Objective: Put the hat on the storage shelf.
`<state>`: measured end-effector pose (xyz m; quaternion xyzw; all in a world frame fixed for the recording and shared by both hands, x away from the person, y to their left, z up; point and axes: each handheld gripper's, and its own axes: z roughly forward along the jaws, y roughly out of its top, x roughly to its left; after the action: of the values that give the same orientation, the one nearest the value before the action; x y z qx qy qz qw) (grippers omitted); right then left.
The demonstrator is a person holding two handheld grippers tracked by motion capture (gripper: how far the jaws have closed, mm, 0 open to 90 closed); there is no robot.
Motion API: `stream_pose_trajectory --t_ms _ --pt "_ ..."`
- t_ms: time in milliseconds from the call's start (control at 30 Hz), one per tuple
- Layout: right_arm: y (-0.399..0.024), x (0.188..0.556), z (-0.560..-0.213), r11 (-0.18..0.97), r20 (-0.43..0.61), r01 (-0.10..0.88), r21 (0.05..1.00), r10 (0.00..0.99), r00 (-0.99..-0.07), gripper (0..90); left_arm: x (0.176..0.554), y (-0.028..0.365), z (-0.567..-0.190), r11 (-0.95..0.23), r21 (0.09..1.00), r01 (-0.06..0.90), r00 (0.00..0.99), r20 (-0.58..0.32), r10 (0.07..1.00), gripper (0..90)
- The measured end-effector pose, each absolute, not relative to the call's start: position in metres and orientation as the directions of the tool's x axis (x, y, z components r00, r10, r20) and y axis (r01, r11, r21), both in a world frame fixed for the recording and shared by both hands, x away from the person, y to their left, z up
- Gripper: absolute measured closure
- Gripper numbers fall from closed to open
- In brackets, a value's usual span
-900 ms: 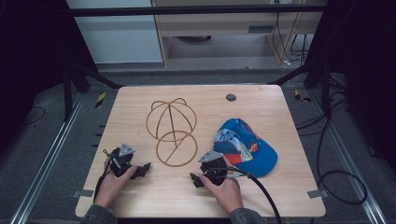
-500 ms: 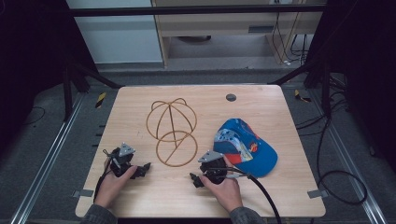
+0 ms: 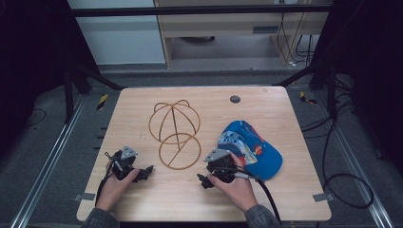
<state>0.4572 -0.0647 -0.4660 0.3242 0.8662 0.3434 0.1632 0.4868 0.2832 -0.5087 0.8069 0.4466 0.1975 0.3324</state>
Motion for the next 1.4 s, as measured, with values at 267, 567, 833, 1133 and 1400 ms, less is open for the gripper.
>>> stream_pose_trajectory --t_ms 267,567,833,1133,1400 --pt "-0.097 0.453 -0.456 0.578 -0.048 0.479 0.66 0.67 -0.741 14.5 0.487 0.283 -0.509 -0.38 0.713 0.589 0.523 0.022 0.852 0.0" --pt "-0.136 0.449 -0.445 0.618 -0.092 0.5 0.606 0.679 -0.728 9.9 0.487 0.283 -0.509 -0.38 0.713 0.589 0.523 0.022 0.852 0.0" --pt "-0.177 0.455 -0.428 0.59 -0.12 0.531 0.608 0.729 -0.673 21.6 0.487 0.283 -0.509 -0.38 0.713 0.589 0.523 0.022 0.852 0.0" --pt "-0.206 0.479 -0.4 0.565 -0.135 0.564 0.602 0.768 -0.626 26.2 0.487 0.283 -0.509 -0.38 0.713 0.59 0.523 0.021 0.852 0.0" --pt "-0.206 0.513 -0.379 0.572 -0.104 0.598 0.561 0.766 -0.634 27.6 0.487 0.283 -0.509 -0.38 0.713 0.59 0.523 0.022 0.852 0.0"
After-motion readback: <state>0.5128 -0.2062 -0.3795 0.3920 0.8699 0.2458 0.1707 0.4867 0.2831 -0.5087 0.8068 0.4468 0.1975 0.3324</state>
